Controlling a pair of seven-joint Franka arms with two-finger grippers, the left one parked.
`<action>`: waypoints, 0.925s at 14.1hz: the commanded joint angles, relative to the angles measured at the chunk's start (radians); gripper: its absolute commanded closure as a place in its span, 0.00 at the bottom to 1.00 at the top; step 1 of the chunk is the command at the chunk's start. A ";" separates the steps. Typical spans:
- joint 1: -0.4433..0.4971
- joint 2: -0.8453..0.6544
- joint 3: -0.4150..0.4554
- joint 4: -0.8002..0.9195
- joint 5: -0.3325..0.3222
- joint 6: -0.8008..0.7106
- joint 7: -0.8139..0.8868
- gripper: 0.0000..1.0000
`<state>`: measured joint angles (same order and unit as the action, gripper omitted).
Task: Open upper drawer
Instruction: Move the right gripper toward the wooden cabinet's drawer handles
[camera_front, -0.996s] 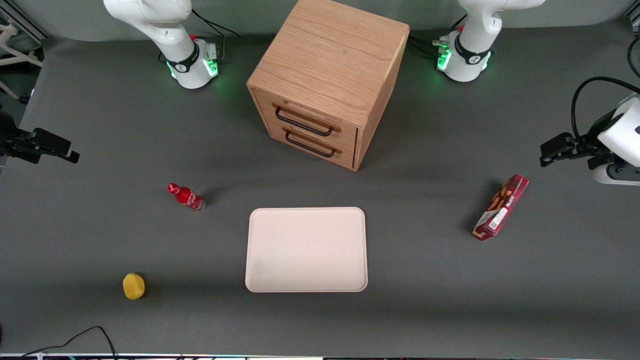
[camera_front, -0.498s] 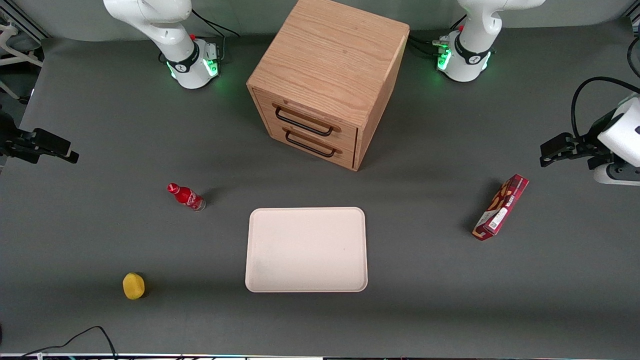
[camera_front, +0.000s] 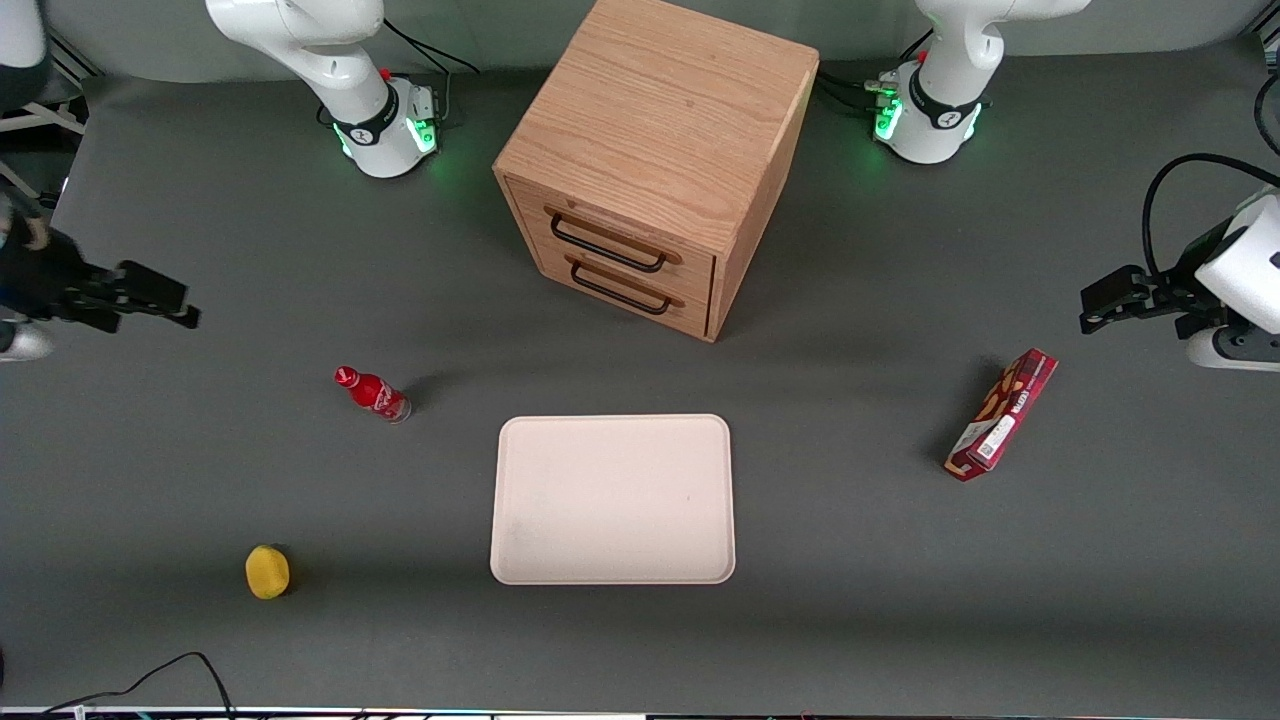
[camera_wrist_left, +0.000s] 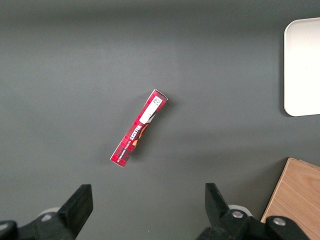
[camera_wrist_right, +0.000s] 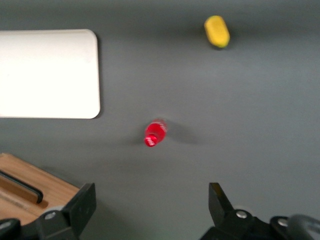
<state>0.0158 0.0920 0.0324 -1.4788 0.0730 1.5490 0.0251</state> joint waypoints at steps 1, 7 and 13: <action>0.064 0.021 0.006 0.011 -0.010 0.005 0.001 0.00; 0.088 0.083 0.070 0.008 0.005 0.033 -0.238 0.00; 0.088 0.124 0.187 0.006 -0.010 0.069 -0.312 0.00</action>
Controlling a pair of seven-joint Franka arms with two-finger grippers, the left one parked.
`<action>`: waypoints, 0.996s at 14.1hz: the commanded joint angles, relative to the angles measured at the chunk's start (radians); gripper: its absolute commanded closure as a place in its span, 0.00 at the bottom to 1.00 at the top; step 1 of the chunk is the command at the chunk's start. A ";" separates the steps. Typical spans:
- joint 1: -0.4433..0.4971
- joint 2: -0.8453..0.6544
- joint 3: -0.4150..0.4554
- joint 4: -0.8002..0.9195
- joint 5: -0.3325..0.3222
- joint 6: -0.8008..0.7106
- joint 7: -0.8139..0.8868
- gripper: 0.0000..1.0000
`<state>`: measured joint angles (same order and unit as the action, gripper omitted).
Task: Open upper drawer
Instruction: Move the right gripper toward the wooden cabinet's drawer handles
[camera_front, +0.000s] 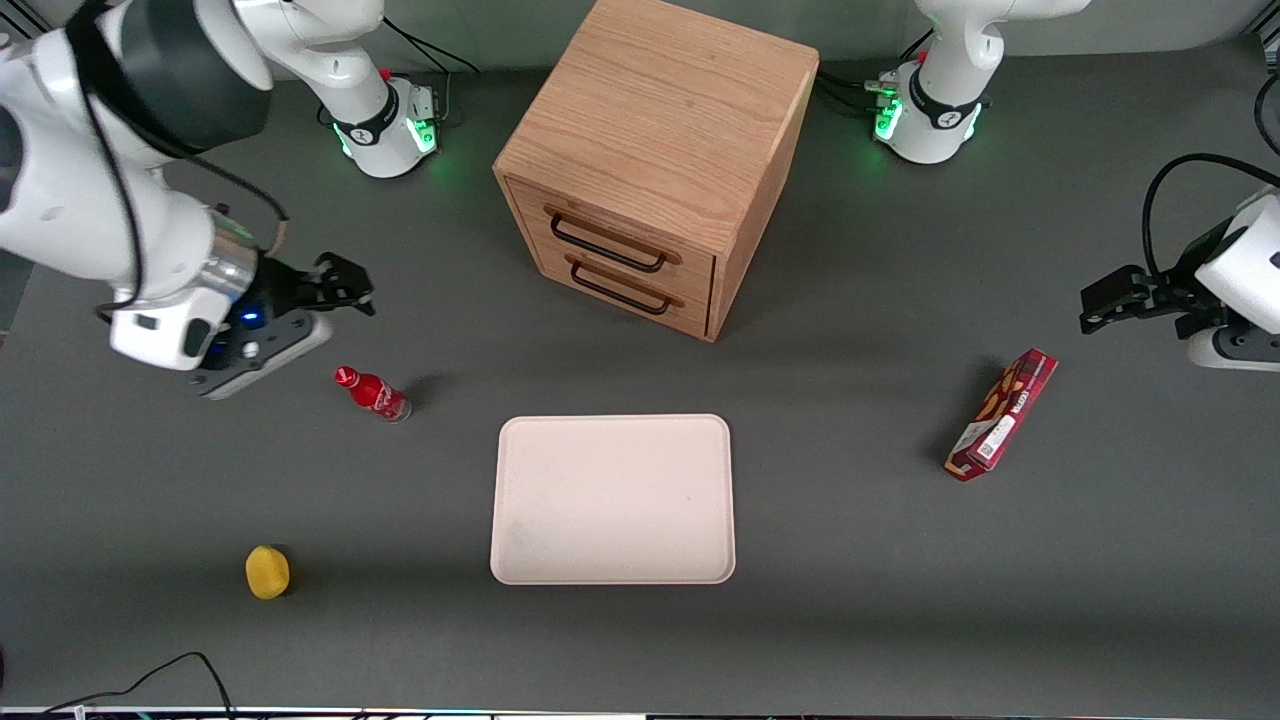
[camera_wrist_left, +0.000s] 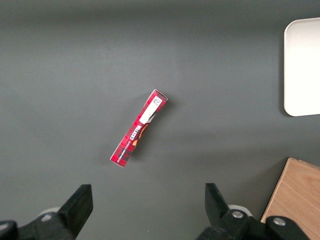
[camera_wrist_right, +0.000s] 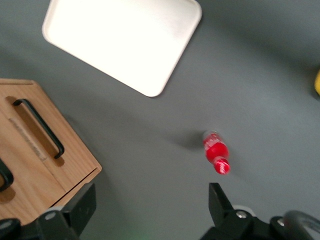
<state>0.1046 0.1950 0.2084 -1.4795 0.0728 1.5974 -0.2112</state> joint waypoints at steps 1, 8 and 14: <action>0.000 0.021 0.013 0.002 -0.010 0.033 -0.097 0.00; 0.001 0.038 0.051 -0.019 -0.013 0.036 -0.215 0.00; 0.081 0.063 0.060 -0.045 -0.056 0.078 -0.198 0.00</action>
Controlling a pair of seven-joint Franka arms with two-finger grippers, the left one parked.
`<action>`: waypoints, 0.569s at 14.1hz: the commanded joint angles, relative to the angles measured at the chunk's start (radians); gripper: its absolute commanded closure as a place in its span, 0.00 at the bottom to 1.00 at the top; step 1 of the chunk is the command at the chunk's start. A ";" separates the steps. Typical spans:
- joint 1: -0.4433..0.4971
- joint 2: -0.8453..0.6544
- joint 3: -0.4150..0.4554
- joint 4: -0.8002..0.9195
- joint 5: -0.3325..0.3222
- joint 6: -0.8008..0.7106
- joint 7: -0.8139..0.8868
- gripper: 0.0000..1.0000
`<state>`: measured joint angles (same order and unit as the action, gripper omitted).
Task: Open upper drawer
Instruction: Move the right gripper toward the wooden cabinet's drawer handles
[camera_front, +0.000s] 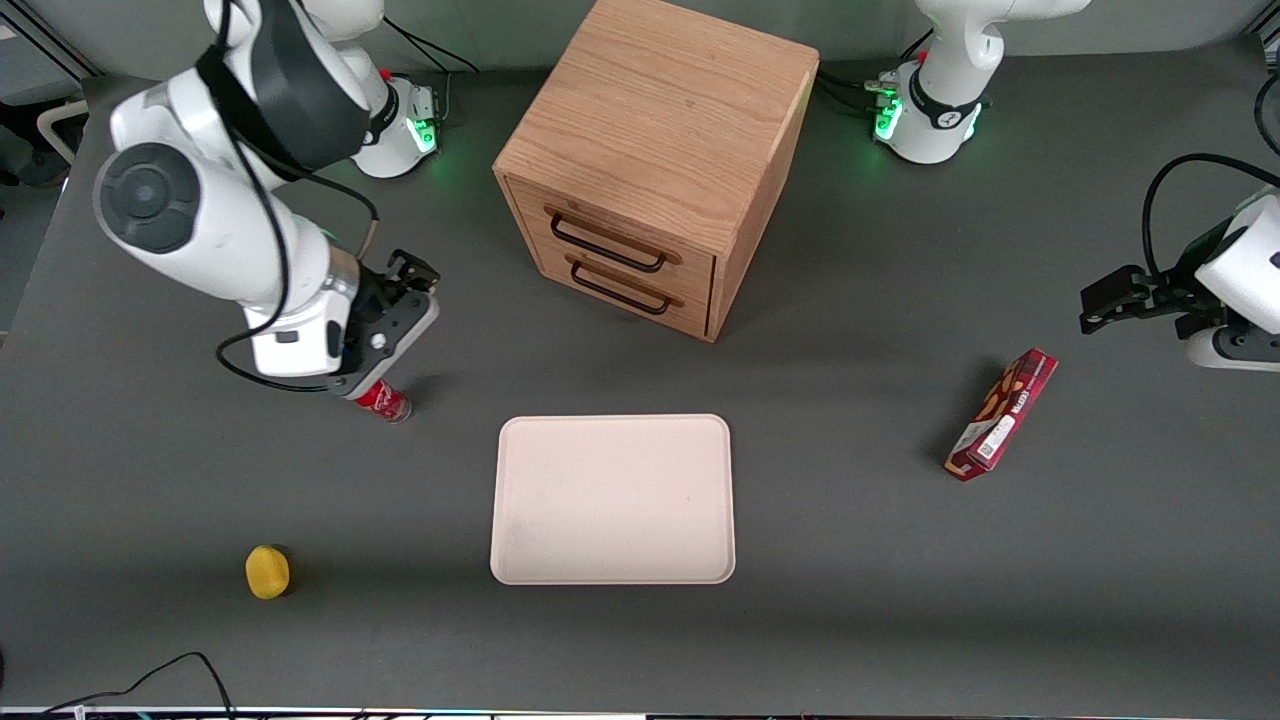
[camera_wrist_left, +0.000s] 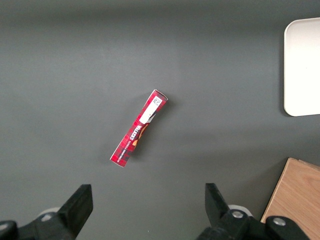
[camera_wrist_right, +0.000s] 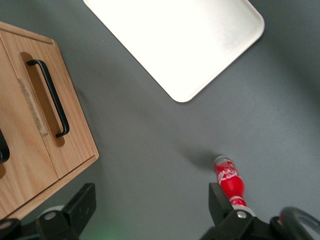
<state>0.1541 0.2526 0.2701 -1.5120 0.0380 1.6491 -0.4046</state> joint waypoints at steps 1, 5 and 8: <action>0.044 0.014 -0.002 -0.013 -0.020 0.031 -0.003 0.00; 0.080 0.028 0.000 -0.019 0.042 0.040 0.009 0.00; 0.097 0.019 0.026 -0.051 0.080 0.054 0.059 0.00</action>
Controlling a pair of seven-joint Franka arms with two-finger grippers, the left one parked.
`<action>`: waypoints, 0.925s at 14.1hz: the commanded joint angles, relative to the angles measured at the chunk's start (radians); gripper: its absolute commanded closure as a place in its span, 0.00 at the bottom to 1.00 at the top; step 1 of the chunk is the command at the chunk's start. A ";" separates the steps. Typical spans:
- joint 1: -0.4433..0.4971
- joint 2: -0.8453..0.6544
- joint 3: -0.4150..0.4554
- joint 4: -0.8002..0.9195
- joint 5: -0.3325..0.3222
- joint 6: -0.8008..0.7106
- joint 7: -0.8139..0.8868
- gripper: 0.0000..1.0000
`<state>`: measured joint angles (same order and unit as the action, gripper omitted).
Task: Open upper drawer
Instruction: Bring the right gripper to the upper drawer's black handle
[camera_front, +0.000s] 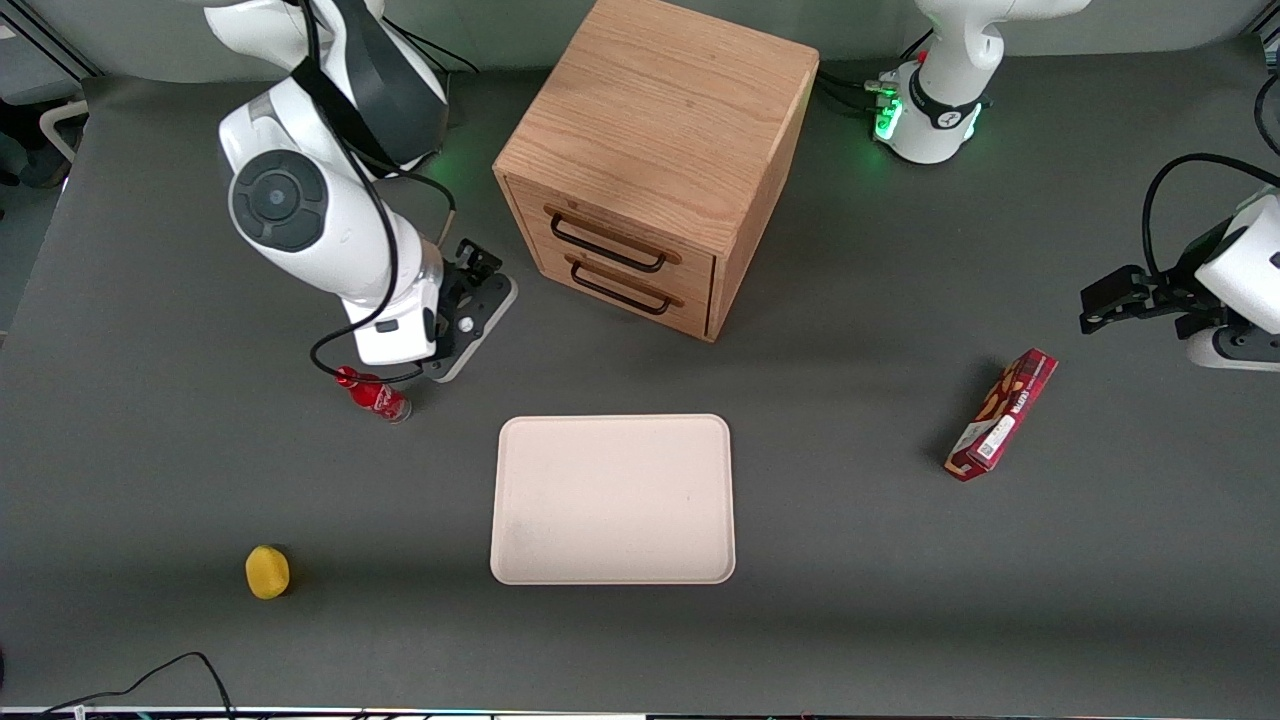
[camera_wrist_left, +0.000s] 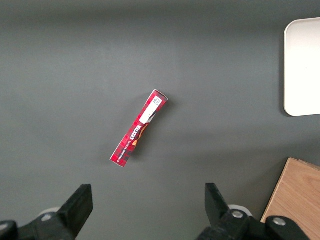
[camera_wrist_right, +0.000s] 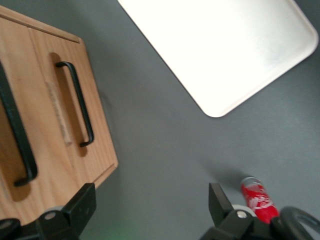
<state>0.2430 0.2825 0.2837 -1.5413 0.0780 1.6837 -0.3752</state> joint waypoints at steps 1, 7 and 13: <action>0.015 -0.003 0.014 -0.020 0.064 0.022 0.027 0.00; 0.074 0.009 0.038 -0.025 0.074 0.090 0.033 0.00; 0.110 0.026 0.040 -0.054 0.078 0.126 0.067 0.00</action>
<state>0.3428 0.3103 0.3265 -1.5725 0.1384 1.7734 -0.3271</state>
